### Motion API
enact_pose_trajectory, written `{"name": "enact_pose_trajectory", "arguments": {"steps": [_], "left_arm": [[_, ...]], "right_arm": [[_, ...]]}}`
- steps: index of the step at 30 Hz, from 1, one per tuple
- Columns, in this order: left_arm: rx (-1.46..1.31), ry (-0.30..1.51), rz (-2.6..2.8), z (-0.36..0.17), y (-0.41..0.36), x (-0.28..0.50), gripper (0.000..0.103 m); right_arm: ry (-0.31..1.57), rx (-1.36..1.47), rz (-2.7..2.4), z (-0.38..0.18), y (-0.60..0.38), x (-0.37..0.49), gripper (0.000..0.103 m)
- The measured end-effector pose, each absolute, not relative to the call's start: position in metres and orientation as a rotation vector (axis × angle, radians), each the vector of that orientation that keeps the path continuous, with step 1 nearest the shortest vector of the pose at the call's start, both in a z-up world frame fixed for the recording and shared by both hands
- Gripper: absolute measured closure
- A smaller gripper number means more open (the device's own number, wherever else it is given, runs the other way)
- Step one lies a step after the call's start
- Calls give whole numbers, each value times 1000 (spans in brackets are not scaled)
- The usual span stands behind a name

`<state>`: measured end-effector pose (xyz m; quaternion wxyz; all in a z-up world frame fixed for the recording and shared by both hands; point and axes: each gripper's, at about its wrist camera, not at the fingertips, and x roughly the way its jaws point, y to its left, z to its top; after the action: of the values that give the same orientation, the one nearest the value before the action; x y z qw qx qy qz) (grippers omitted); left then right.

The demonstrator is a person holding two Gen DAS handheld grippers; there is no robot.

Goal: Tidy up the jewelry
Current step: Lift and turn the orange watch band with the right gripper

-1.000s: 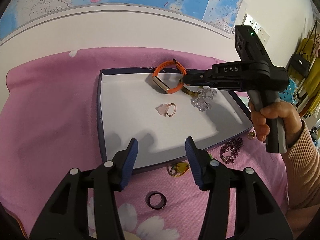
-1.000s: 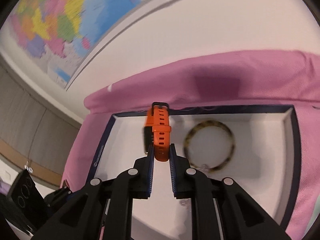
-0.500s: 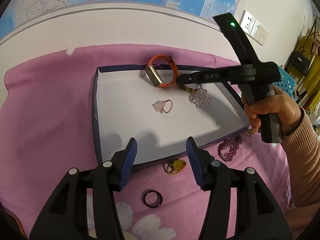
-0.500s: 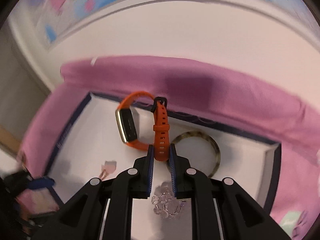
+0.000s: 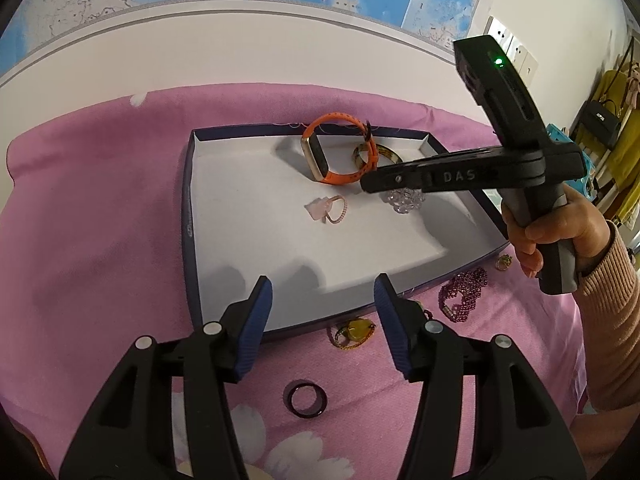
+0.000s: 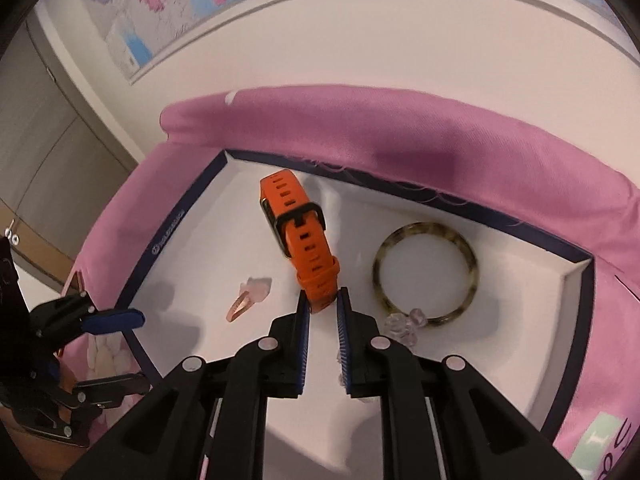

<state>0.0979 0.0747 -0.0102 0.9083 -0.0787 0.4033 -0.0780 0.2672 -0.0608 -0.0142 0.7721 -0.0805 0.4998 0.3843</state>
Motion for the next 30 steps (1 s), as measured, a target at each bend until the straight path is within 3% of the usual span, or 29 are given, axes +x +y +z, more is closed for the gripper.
{"name": "enact_pose_trajectory", "arguments": {"steps": [1,3,14,20,23,24,27,30], "left_arm": [[-161,833,-162,-11,74,98,50],[-161,835,-162,-11,75,99,50],[-171,837,-149,-11,79,101,50],[-171,836,-147,-11,80,102,50],[-174,834,-142,-10,83,103,50],[-174,833,-141,-10,83,104,50],[-168,826,-131,-8,86,106,50],[-161,815,-115,-2,92,112,51]], "right_arm": [[1058,-166,825,-10,-62,266,76],[1006,-173,802,-2,-65,265,64],[838,-350,819,11,-15,250,64],[862,-296,799,5,-4,274,64],[886,-266,819,3,2,282,67],[891,-266,821,2,5,284,71],[933,-262,841,-4,12,289,98],[943,-258,844,-6,10,289,102]]}}
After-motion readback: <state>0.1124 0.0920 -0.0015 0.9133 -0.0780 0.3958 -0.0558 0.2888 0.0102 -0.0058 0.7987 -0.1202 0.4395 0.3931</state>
